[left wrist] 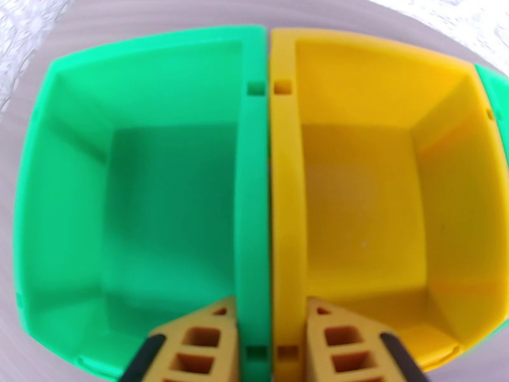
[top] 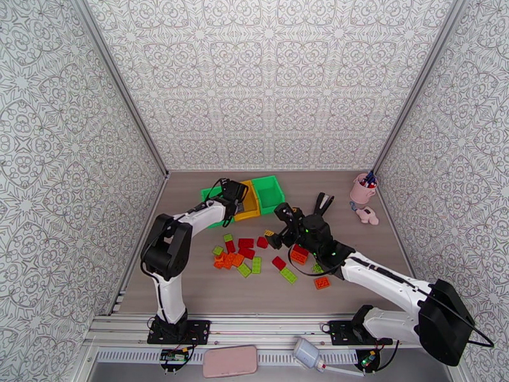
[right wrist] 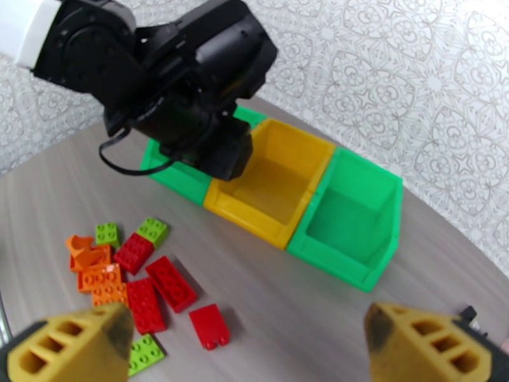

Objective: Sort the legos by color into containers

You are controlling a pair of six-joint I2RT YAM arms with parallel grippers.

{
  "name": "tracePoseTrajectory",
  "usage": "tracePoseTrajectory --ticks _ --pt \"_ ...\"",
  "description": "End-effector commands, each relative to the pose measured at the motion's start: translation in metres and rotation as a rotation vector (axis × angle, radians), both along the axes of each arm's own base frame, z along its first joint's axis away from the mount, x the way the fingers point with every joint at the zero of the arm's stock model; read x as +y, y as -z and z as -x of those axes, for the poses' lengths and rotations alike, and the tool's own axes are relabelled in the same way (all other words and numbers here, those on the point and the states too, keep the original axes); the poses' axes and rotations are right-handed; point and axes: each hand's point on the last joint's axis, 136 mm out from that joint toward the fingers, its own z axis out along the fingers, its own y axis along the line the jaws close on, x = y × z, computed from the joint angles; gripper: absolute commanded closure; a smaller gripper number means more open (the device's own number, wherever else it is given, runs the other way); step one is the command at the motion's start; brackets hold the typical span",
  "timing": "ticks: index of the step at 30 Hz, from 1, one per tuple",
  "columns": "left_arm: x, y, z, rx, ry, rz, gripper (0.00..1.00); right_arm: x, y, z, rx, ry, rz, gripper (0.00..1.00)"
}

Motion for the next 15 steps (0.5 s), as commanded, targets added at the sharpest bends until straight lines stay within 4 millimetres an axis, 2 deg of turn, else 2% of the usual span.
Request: tracePoseTrajectory --ticks 1,9,15 --pt "-0.030 -0.017 -0.015 -0.057 0.061 0.044 0.90 -0.001 0.002 -0.001 0.009 0.020 -0.011 0.00" --pt "-0.069 -0.009 -0.022 -0.042 0.110 0.063 0.89 -0.009 0.006 -0.001 0.016 0.063 -0.020 0.00" --pt "-0.081 -0.012 -0.027 -0.048 0.116 0.078 0.87 -0.011 0.006 0.000 0.019 0.067 -0.020 0.00"
